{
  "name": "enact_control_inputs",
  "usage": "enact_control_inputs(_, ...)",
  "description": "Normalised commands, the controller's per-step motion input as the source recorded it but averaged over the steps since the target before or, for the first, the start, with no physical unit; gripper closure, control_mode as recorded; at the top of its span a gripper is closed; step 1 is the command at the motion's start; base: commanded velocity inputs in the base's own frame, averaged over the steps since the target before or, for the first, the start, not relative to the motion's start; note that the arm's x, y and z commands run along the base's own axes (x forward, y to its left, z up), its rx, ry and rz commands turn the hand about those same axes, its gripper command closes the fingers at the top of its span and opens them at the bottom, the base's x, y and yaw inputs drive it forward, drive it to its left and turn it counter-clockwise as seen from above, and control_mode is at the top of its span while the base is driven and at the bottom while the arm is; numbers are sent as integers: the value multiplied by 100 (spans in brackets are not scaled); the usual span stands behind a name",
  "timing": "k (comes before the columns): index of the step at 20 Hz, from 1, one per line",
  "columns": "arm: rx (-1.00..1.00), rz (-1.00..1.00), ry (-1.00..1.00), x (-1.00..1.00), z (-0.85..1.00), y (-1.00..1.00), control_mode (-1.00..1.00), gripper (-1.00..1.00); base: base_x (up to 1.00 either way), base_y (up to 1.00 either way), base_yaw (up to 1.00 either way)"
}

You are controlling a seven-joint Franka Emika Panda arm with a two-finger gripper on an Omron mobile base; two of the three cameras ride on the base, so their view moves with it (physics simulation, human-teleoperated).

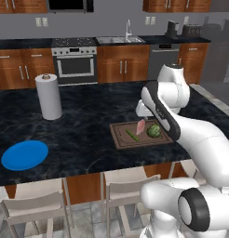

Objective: Create a steak meal by picking up the steak and asparagus from the tray and placing them on the plate. Leave the artichoke on the tray.

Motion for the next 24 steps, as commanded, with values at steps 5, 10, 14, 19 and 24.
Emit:
enact_control_inputs(5, 0, 0, 1, 9, -33, 3, -100, -100, 0, 0, 0)
enact_control_inputs(10, 0, 0, 8, 22, -53, 21, -100, -100, 0, 0, 0)
enact_control_inputs(14, 0, 0, 14, 45, -56, 19, -100, -100, 0, 0, 0)
enact_control_inputs(19, 0, 0, 9, 46, -40, 0, -100, -100, 0, 0, 0)
enact_control_inputs(24, 0, 0, 4, 39, -29, 0, -100, -100, 0, 0, 0)
